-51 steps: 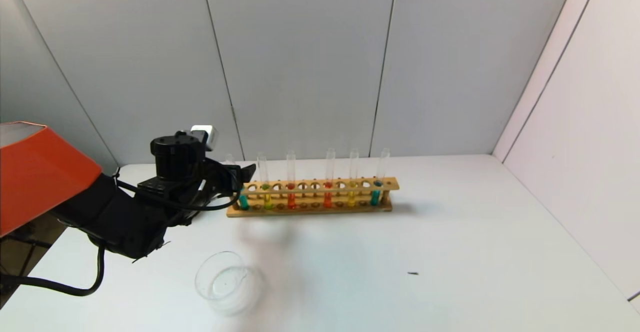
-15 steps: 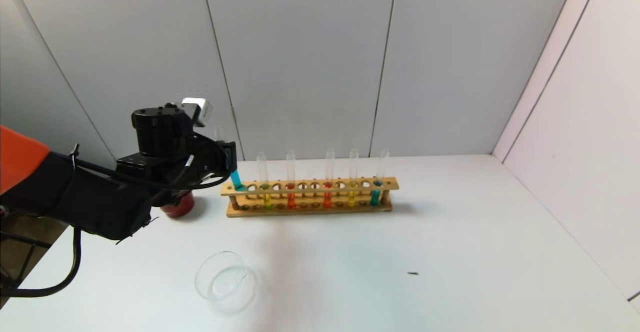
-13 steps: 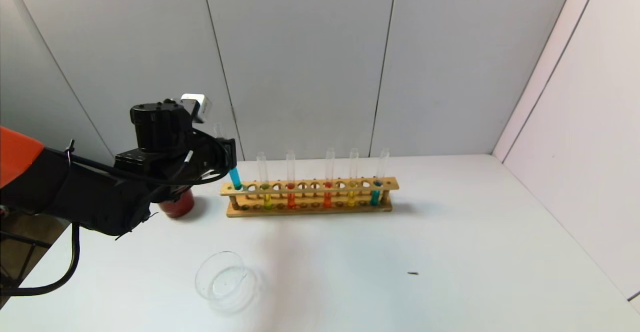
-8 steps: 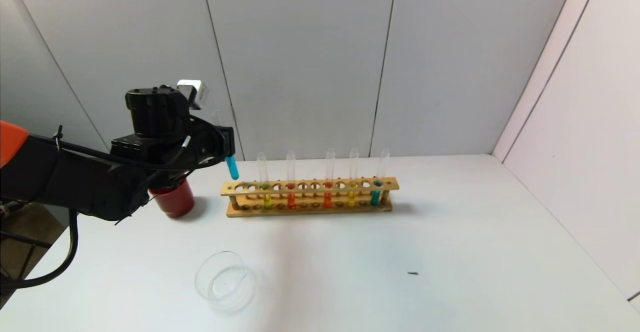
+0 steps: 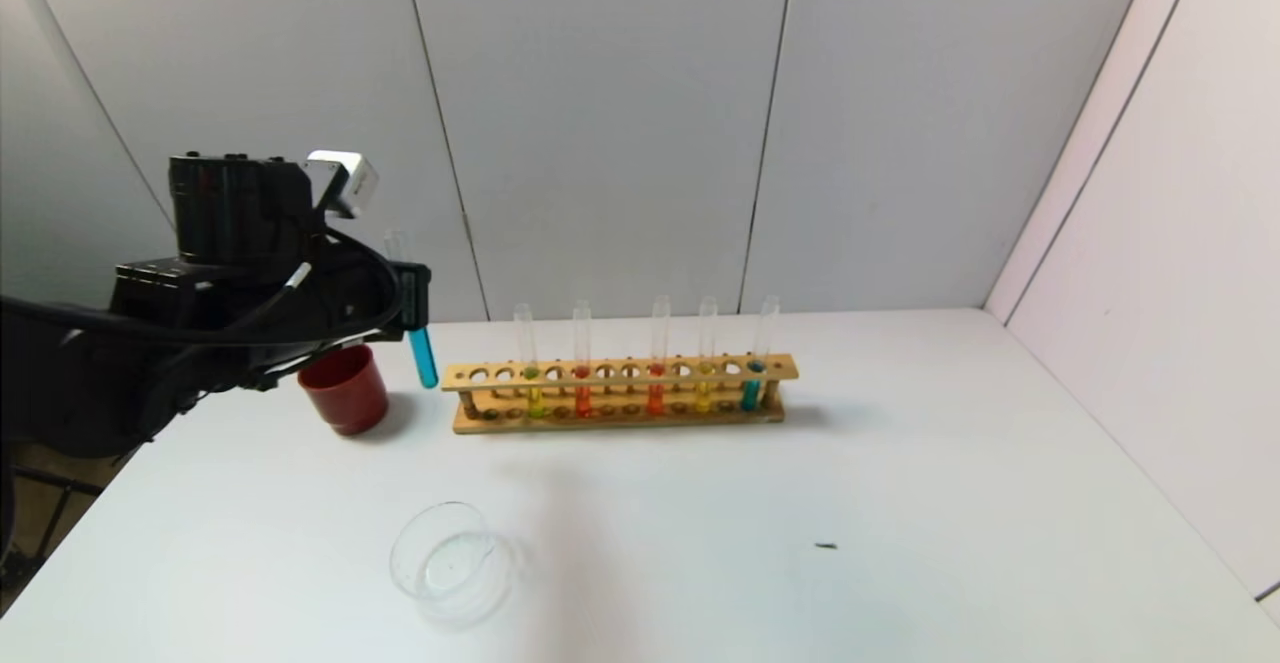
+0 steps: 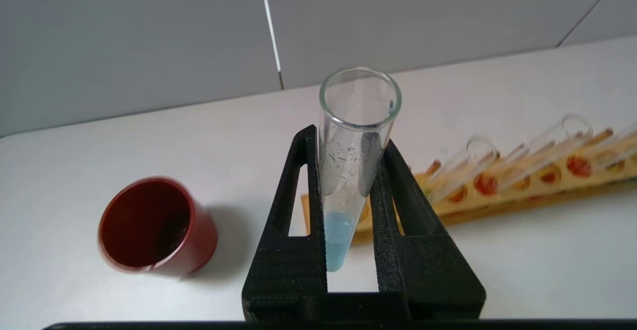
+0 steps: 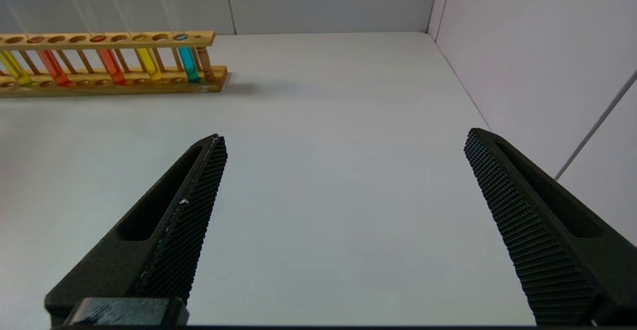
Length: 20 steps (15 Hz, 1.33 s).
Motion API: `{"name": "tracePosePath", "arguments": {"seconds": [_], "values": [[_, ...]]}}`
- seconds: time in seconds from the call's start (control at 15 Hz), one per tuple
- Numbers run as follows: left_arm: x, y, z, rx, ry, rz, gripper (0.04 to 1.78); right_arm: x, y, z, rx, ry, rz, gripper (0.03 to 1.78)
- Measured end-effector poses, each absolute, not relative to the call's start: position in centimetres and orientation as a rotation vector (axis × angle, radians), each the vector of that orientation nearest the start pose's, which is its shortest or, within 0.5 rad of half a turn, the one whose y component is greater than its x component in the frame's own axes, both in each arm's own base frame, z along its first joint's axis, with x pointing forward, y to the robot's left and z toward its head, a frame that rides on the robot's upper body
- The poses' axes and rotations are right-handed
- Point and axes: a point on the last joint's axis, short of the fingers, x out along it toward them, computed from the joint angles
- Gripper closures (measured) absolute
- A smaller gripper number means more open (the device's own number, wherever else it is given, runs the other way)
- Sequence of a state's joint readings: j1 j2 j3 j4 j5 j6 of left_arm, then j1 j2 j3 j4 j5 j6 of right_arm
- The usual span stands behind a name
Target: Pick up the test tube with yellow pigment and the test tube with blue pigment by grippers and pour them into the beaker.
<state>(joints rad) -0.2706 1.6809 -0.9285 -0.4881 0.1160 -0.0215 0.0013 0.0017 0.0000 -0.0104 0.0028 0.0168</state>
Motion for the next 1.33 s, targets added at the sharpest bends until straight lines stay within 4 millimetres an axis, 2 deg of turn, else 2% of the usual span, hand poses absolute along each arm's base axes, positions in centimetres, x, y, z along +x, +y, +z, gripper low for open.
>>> {"name": "tracePosePath", "arguments": {"seconds": [0.27,0.53,0.8,1.33], "values": [[24.8,-5.7,19.9,0.213,0.43,-0.139,1.51,-2.3,0.0,7.7,0.016,-0.009,0.004,0.07],[22.2,-4.4,18.1,0.368,0.544,-0.09,1.51,-2.3,0.0,7.7,0.017,-0.008,0.005,0.07],[21.2,-4.6,16.6,0.455,0.602,-0.102,1.51,-2.3,0.0,7.7,0.017,-0.009,0.003,0.07],[21.3,-6.5,13.7,0.589,0.742,-0.152,1.51,-2.3,0.0,7.7,0.017,-0.009,0.004,0.07]]}}
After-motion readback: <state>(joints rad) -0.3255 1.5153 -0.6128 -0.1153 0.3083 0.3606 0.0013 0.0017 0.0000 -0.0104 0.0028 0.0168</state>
